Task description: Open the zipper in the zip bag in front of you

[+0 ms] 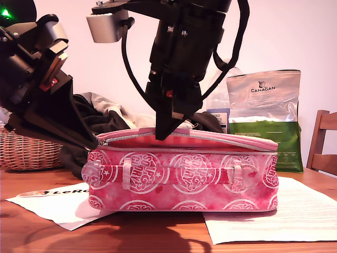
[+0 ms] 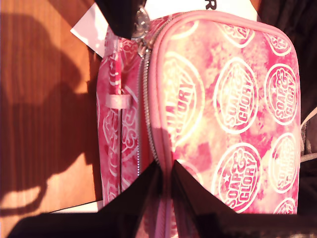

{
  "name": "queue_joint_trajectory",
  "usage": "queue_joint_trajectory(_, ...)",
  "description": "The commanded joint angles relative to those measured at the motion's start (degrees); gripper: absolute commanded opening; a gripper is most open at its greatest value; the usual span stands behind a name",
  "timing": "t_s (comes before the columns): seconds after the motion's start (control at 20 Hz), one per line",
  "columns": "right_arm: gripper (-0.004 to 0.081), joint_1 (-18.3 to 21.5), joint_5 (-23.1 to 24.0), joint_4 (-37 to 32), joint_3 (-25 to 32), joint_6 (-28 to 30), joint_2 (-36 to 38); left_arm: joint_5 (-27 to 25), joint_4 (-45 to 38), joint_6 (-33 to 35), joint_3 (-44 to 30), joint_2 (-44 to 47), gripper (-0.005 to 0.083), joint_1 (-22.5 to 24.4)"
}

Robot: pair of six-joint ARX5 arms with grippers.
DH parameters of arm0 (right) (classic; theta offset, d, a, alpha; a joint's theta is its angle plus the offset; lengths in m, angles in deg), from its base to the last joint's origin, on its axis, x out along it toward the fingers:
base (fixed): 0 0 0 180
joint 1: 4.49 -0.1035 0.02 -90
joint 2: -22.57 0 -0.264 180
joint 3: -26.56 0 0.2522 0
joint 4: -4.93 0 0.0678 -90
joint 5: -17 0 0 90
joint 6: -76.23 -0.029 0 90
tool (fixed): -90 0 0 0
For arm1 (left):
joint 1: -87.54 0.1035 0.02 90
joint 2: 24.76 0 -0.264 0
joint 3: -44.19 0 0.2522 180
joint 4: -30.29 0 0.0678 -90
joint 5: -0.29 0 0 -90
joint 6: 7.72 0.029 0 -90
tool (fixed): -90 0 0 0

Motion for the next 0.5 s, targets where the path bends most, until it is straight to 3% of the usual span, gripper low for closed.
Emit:
queue_joint_trajectory(0.0,-0.0012,0.68,0.07,0.28,0.2,-0.04,-0.5,-0.92,0.63,0.17,-0.81,1.36,-0.0019,-0.35)
queue_joint_trajectory(0.45,-0.0013,1.03,-1.88,2.12,0.2,-0.11,-0.5,-8.96,1.05,2.03,-0.81,1.33,-0.0019,1.64)
